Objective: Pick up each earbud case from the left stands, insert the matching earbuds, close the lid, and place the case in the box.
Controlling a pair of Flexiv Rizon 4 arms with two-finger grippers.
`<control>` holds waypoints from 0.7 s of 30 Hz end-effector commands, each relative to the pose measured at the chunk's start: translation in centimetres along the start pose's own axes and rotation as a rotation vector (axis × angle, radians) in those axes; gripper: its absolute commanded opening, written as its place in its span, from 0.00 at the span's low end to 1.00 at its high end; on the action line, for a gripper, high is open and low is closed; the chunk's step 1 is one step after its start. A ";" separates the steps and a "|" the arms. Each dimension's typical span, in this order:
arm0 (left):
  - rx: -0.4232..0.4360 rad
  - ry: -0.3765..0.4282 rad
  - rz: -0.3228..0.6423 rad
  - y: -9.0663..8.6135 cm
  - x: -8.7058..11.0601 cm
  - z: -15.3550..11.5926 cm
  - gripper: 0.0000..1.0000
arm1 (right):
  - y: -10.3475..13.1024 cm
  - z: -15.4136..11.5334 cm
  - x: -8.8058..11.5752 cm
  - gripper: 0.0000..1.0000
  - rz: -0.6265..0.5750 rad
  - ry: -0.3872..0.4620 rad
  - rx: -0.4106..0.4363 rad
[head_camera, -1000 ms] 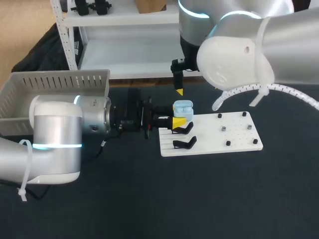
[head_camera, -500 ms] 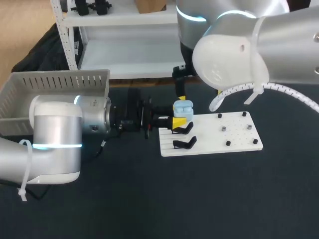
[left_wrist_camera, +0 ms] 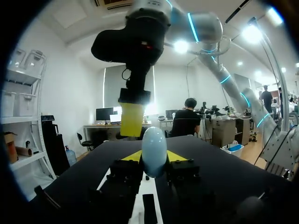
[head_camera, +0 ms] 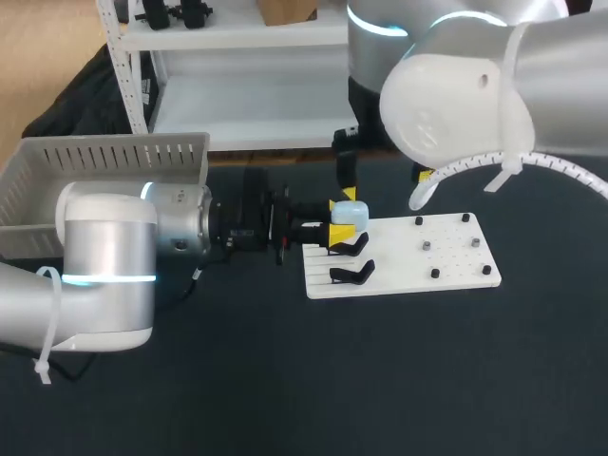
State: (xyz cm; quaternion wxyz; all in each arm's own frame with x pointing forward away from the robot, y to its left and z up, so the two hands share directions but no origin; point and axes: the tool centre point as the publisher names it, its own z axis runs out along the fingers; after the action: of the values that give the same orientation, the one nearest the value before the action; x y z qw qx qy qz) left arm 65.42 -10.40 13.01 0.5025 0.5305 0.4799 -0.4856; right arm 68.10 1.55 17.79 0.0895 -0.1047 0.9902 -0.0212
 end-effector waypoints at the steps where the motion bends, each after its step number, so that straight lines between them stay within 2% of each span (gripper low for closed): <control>1: -0.007 0.000 0.001 -0.1 0.0 0.0 0.00 | -1.5 -1.7 0.8 1.00 0.034 -0.101 -0.030; 5: -0.007 0.000 0.001 -0.1 0.0 0.0 0.00 | -3.3 -3.9 1.4 1.00 0.028 -0.207 -0.083; 7: -0.069 -0.024 0.009 0.6 -1.2 -1.9 0.00 | -4.0 -4.6 1.9 1.00 0.010 -0.247 -0.102; 13: -0.199 0.012 0.059 1.5 -4.0 -7.3 0.00 | -5.7 -5.2 3.1 1.00 0.028 -0.246 -0.135; 21: -0.338 0.079 0.096 2.0 -6.6 -13.1 0.00 | -5.7 -5.2 3.1 1.00 0.028 -0.246 -0.135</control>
State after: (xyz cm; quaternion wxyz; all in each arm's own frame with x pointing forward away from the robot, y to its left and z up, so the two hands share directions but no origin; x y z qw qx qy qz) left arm 69.25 -0.56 18.17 0.5608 0.5142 0.5106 -0.4005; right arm 65.78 -4.41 22.91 0.1684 -0.1023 0.9787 0.0570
